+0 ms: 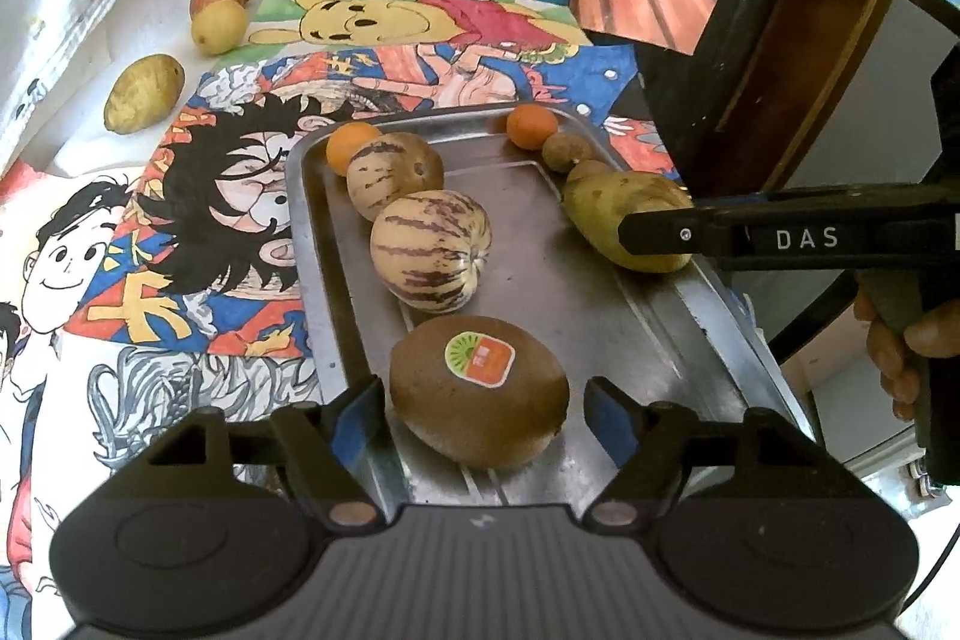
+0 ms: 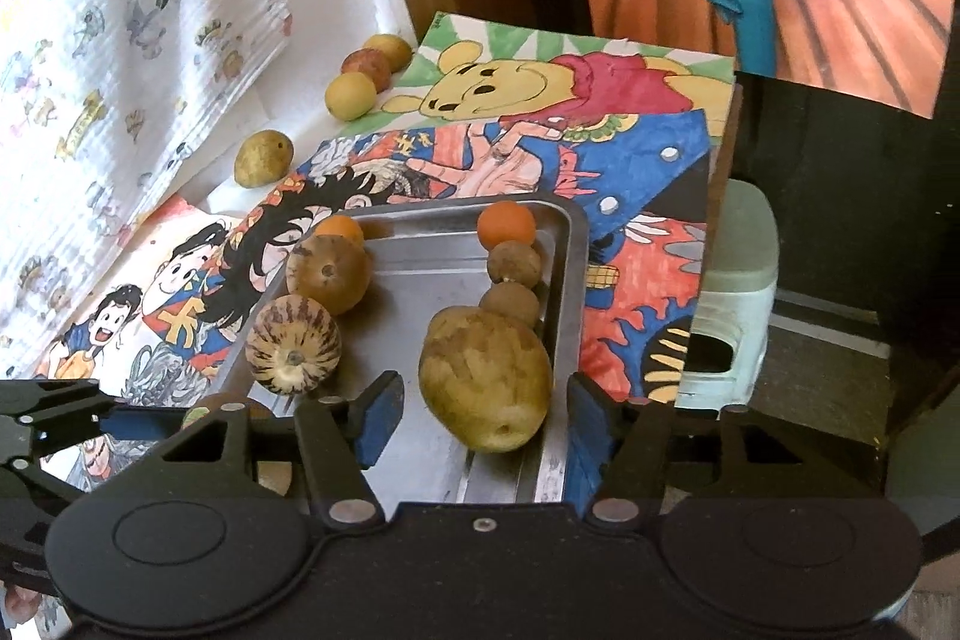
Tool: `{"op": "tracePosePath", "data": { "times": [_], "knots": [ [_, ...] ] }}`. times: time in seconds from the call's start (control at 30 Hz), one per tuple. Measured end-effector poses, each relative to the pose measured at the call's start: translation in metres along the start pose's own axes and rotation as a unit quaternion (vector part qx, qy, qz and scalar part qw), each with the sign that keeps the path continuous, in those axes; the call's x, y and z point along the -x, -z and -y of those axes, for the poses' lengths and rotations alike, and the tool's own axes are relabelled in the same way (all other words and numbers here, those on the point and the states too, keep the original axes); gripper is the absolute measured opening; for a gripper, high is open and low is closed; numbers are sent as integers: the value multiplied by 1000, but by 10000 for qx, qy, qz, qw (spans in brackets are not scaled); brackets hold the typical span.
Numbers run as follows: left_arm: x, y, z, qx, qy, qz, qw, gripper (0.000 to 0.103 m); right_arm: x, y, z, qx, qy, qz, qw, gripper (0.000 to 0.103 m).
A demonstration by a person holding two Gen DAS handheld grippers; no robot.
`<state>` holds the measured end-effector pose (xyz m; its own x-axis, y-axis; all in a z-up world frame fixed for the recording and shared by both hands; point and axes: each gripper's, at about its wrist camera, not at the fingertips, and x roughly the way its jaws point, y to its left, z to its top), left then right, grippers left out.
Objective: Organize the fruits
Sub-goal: 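Open the left gripper to drop the kiwi while the right drops the mottled pear, then move both tools away from the tray toward the remaining loose fruits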
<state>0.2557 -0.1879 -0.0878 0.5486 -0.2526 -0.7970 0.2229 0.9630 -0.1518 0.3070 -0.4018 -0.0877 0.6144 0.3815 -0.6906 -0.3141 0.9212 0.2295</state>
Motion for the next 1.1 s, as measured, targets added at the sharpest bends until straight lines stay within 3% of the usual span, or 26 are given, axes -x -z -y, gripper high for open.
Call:
{"op": "tracePosePath", "data": {
  "times": [0.33,0.57,0.93,1.1],
  "knots": [
    [38,16,-25,58,-66,439,9990,99,38,27,-39,-256,447,257,9983,87],
    [65,36,-47,119,-220,472,9986,102,68,58,-75,-501,745,381,9952,100],
    [105,73,-74,2,-302,358,9989,102,107,112,-122,-907,1104,157,9896,102],
    [119,90,-86,-8,-352,248,9991,102,113,130,-141,-999,1081,20,9891,102]
  ]
}}
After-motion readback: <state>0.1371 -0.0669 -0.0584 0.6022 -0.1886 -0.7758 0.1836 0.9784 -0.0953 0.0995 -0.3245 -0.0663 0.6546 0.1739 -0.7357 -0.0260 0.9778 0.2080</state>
